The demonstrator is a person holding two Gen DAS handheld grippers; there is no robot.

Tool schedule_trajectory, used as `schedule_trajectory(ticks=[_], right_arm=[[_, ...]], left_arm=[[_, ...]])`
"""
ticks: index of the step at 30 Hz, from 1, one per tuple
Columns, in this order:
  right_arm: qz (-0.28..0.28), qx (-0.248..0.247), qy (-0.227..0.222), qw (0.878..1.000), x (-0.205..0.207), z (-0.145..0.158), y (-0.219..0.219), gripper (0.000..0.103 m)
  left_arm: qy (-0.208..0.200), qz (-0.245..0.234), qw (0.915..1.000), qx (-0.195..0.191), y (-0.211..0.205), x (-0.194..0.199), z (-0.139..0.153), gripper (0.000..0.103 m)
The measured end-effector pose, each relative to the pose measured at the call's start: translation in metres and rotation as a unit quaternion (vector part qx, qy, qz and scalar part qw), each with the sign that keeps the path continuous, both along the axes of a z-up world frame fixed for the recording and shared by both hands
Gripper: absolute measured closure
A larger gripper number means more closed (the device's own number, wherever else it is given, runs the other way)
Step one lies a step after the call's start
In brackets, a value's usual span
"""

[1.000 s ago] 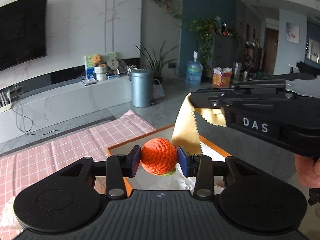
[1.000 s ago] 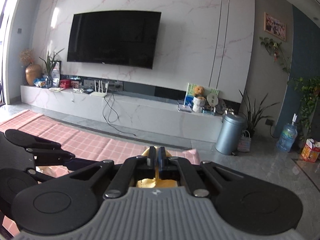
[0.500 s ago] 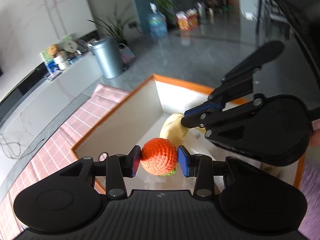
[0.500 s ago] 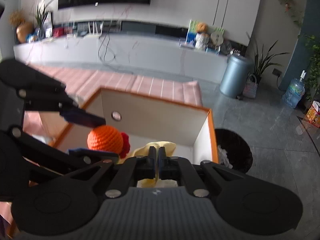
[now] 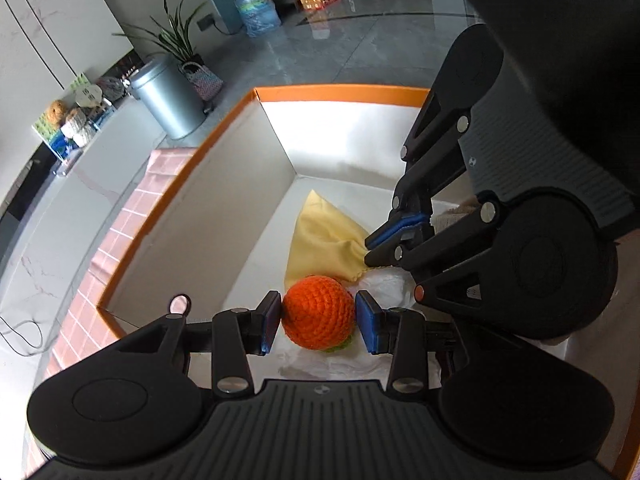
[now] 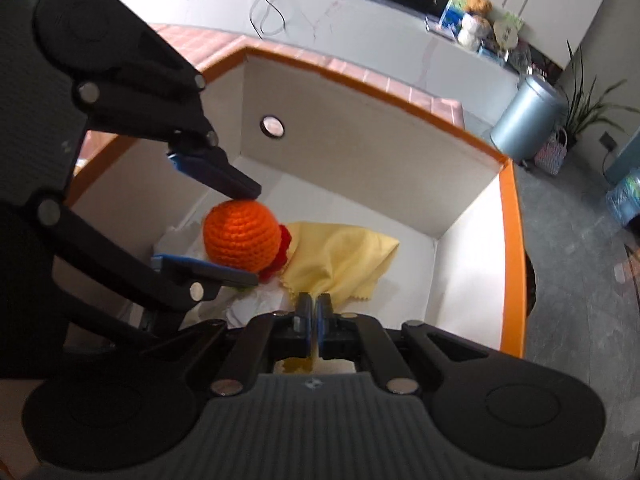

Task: Organize soft objects
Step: 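Open both tools to drop the ball and yellow cloth into the box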

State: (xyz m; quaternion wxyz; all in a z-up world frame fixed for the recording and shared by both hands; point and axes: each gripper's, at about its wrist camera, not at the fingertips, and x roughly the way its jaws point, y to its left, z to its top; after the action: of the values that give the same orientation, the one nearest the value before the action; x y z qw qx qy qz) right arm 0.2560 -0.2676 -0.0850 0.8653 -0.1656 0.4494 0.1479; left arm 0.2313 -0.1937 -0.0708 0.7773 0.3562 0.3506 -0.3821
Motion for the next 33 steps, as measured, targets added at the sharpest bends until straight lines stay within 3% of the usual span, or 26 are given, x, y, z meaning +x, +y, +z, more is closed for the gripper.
schedule_trajectory(ticks=[5,6,7,11,12,24,26,33], right_arm=[[-0.007,-0.002,0.021,1.0,0.011,-0.001,-0.002,0.099],[-0.006,-0.003,0.021,1.0,0.012,-0.001,-0.002,0.097],[-0.006,-0.006,0.021,1.0,0.013,-0.001,-0.002,0.094],[-0.007,-0.015,0.012,1.0,0.012,-0.001,-0.004,0.073],[-0.01,-0.016,0.008,1.0,0.013,-0.001,-0.006,0.072],[-0.027,0.011,-0.044,0.999,-0.014,0.031,-0.013,0.044],[-0.034,0.007,-0.061,0.998,-0.022,0.038,-0.011,0.035],[-0.052,0.018,-0.103,0.993,-0.043,0.06,-0.007,0.034]], left_arm=[[0.003,0.006,1.0,-0.005,0.003,0.004,0.0,0.05],[-0.001,0.008,0.9999,-0.007,0.004,0.003,0.001,0.043],[-0.005,0.009,0.9999,-0.009,0.005,0.002,0.002,0.036],[-0.007,0.013,0.9997,-0.021,0.009,0.004,0.01,0.027],[-0.008,0.014,0.9996,-0.025,0.01,0.003,0.013,0.025],[-0.044,0.046,0.9947,-0.081,0.033,-0.025,0.046,0.024],[-0.047,0.053,0.9929,-0.096,0.039,-0.032,0.052,0.024],[-0.061,0.08,0.9851,-0.139,0.058,-0.057,0.07,0.024]])
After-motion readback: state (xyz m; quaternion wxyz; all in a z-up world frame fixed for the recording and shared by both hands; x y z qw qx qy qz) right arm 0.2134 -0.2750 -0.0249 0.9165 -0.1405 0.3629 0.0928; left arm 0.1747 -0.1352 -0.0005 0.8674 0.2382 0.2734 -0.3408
